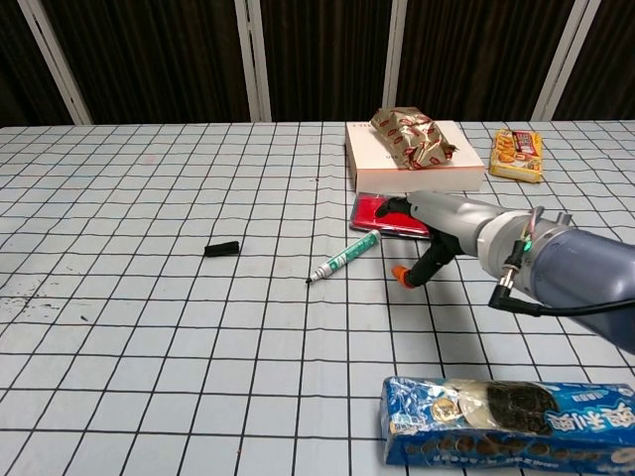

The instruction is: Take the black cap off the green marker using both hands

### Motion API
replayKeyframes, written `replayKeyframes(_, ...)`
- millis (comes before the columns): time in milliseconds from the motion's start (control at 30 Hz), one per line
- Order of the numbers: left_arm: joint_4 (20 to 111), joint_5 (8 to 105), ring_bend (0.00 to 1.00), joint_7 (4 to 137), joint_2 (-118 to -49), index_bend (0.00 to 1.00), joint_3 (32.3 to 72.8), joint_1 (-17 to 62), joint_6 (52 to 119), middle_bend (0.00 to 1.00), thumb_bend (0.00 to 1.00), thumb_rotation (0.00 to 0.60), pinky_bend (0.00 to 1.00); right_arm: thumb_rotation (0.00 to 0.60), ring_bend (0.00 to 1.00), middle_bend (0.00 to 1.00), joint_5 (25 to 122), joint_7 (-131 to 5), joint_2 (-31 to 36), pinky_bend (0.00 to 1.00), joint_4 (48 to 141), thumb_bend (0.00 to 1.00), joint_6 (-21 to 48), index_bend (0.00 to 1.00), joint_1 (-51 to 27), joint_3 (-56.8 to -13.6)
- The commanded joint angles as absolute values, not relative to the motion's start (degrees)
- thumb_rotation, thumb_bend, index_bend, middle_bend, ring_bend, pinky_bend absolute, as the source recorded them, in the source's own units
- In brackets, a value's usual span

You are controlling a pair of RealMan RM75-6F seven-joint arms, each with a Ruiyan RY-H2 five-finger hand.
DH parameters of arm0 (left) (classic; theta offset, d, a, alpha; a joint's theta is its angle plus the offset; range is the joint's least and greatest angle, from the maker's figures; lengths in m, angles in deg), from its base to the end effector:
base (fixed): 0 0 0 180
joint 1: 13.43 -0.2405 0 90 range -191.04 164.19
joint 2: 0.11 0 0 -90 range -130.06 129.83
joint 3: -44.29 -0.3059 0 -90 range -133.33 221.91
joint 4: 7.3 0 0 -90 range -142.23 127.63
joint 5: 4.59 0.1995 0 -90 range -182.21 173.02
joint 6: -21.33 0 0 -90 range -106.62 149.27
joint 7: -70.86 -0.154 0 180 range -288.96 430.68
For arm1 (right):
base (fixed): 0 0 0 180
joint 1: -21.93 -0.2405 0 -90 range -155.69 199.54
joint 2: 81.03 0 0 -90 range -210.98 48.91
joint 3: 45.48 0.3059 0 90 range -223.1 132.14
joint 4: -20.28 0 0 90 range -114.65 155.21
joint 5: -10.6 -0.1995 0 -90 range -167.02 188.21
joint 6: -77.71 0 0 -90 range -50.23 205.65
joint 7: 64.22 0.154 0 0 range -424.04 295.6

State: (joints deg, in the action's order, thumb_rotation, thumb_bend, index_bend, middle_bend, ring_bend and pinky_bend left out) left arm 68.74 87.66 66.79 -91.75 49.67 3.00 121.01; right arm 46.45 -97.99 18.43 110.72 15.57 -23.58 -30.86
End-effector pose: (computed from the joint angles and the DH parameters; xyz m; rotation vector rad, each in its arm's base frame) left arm -0.2764 0.2556 0.0758 -1.3079 -0.6439 -1.3696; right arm -0.1542 -0.3651 -0.0676 1.6678 -1.3197 0.8087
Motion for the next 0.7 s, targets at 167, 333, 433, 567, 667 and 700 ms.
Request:
replayKeyframes(167,69.66,87.84,0.00,67.51,-89.62,0.20,50.19,1.35,122.78,0.07,0.48,0.600,0.00,0.600,0.07,0.06,51.41,-96.51,13.04,0.02,117.04,0.44,10.12,0.11,-20.59,-31.58)
replayKeyframes(333,70.46,85.58,0.00,65.77,-85.86,0.20,49.17,-1.08,121.47,0.06,0.48,0.600,0.00,0.600,0.08,0.06,66.81,-87.69,8.12,0.02,115.89,0.44,1.99,0.11,-12.97,-37.80)
replayKeyframes(433,70.30,84.17,0.00,65.67,-84.14,0.20,48.30,-2.59,120.40,0.06,0.46,0.600,0.00,0.600,0.08,0.06,73.96,-89.48,5.16,0.02,116.10,0.42,-5.00,0.11,-10.04,-39.94)
replayKeyframes(567,68.97,83.38,0.00,65.97,-83.20,0.20,47.41,-3.79,119.36,0.07,0.38,0.600,0.00,0.600,0.08,0.06,79.56,-89.48,1.87,0.02,114.62,0.33,-10.72,0.11,-5.84,-43.21)
replayKeyframes(667,67.91,83.46,0.00,66.16,-82.79,0.20,46.78,-4.57,119.10,0.06,0.38,0.600,0.00,0.600,0.08,0.06,81.46,-88.29,-0.98,0.02,112.90,0.33,-13.49,0.12,-2.31,-45.38)
replayKeyframes(700,67.64,83.58,0.00,66.01,-82.72,0.20,46.69,-4.78,119.17,0.06,0.38,0.600,0.00,0.600,0.08,0.06,82.27,-87.69,-1.97,0.02,112.66,0.33,-13.80,0.11,-1.58,-45.87)
